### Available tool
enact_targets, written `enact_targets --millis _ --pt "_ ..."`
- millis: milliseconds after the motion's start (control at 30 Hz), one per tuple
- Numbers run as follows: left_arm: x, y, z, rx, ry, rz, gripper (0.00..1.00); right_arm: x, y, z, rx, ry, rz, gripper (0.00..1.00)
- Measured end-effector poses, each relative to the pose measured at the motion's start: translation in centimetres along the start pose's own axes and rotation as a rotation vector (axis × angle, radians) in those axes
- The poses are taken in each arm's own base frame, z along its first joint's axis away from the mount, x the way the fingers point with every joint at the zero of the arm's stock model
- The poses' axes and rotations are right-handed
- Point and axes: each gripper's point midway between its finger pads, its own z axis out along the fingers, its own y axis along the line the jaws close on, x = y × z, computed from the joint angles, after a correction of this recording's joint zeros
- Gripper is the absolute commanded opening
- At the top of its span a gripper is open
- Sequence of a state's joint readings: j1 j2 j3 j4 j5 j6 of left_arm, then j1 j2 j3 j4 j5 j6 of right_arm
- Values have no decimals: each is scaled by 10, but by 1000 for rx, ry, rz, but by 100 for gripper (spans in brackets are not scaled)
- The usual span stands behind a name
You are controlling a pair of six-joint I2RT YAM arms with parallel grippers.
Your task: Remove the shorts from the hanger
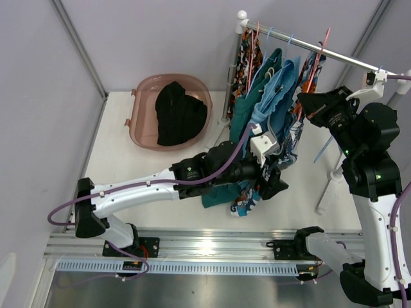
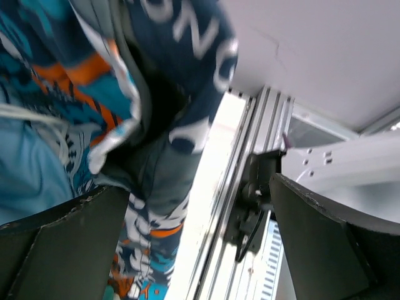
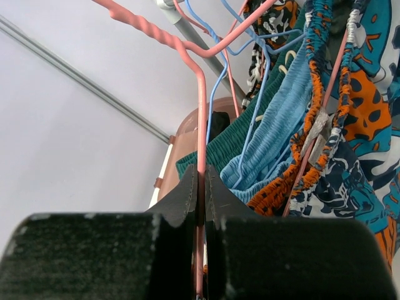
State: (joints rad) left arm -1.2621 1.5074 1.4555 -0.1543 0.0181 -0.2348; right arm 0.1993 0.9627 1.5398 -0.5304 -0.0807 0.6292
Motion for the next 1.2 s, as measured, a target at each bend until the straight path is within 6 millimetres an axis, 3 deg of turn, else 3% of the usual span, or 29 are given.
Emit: enact_targets --millis 133,200,300,333,433,633,733,1000,1200 --pt "-14 2 3 -19 -47 1 99 0 2 -4 0 7 7 0" --pt "-15 6 7 -39 -55 7 90 0 3 -7 -2 8 8 0" --pt "-10 13 17 -69 -51 15 61 -1 4 -12 -2 7 11 0" --pt "-7 15 21 -79 -47 19 40 -2 5 -13 -4 6 12 0" --pt "1 21 29 -100 -31 22 0 -2 5 -14 -3 8 16 0" --pt "3 21 25 -121 -41 27 0 -1 3 -14 6 11 19 0" --pt "14 14 9 -136 -33 35 0 -1 0 -12 21 6 12 0" --pt "46 -56 -57 -70 -52 36 0 -6 -9 12 78 25 -28 0" --pt "76 -43 -70 -139 -42 -11 0 -23 -20 26 114 17 -32 0"
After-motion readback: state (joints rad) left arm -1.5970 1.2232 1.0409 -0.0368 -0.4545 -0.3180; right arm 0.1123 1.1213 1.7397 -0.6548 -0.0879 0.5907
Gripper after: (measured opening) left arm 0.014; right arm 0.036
